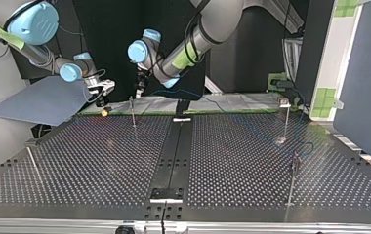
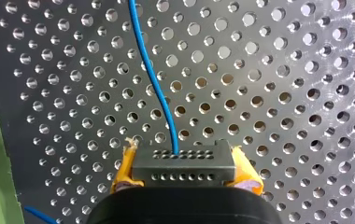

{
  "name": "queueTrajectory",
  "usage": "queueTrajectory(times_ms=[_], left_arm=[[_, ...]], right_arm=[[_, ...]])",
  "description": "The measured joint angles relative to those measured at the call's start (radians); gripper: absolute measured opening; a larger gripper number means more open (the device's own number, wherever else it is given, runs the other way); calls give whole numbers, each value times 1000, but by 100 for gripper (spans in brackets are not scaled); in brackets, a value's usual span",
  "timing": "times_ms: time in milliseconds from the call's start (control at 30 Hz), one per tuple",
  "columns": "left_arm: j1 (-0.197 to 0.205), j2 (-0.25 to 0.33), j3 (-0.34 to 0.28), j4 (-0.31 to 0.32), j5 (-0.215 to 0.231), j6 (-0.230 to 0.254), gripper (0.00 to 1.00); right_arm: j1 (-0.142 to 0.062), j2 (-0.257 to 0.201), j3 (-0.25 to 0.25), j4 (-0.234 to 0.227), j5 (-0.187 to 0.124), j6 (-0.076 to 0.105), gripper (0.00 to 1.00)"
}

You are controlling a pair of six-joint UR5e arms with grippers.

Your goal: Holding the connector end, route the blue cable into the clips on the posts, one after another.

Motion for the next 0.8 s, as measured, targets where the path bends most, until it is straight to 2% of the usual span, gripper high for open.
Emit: queueTrajectory(times_ms=[267,567,800], left_arm=[[-27,86,-86,86,-49,-50,98],[-55,181,-181,181,-71,-97,98],[-58,252,-252,252,-100,-130,98]], right_arm=[[0,1,0,0,0,1,0],[0,2,0,0,0,2,0],[0,3,0,0,0,2,0]])
